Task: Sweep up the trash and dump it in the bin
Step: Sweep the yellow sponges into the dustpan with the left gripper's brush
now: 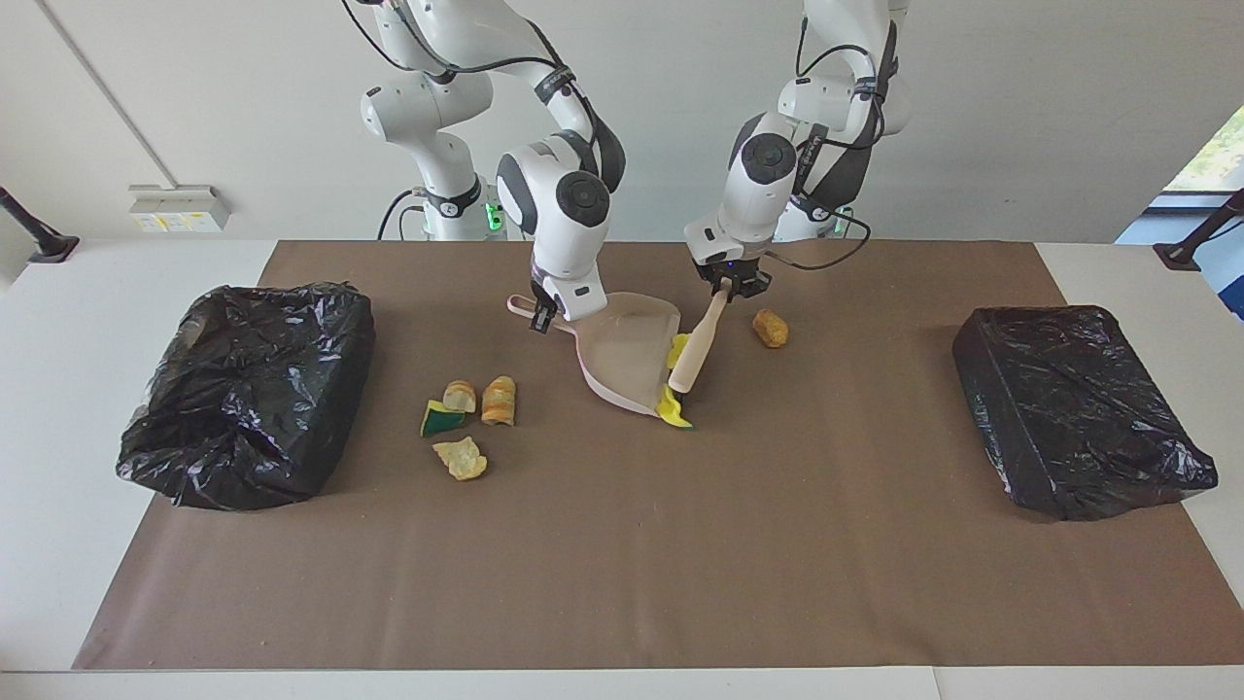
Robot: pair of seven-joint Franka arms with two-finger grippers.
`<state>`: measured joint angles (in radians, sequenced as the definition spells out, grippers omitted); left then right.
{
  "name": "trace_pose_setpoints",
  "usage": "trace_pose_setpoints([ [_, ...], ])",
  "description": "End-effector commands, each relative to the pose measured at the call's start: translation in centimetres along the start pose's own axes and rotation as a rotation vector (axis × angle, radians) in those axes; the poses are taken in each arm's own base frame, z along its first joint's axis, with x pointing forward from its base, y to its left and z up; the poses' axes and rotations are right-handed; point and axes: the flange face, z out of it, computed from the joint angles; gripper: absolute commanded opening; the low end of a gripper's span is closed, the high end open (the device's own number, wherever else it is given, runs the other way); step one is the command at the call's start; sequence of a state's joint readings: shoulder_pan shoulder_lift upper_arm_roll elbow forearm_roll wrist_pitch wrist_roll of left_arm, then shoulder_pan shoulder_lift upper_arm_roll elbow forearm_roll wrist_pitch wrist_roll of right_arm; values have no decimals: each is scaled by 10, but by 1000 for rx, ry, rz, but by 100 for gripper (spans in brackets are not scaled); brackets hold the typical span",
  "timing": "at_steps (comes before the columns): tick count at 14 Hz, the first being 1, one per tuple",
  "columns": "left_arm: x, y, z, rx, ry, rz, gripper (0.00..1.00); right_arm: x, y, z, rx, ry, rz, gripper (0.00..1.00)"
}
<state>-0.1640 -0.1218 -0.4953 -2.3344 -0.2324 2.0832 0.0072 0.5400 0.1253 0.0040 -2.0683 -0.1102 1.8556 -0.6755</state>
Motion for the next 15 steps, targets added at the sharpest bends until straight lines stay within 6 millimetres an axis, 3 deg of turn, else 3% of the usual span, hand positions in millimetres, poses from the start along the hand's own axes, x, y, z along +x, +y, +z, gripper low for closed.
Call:
trace_pose_setpoints([
  [1,-5,40,-11,-41,1,-11,0,-7,-3,-5,-4,-38,49,0],
  [5,4,66,-54,-65,37,-46,0,-11,-5,-3,19,-62,90,0],
  [8,-9,72,-82,-71,-7,-59,0,-7,-3,-11,13,-45,98,0],
  [13,-34,86,-80,-36,-68,-76,0,4,-3,-15,-5,9,112,0],
  [15,-37,96,-65,-29,-8,-172,0,5,-2,-15,-13,21,100,0],
])
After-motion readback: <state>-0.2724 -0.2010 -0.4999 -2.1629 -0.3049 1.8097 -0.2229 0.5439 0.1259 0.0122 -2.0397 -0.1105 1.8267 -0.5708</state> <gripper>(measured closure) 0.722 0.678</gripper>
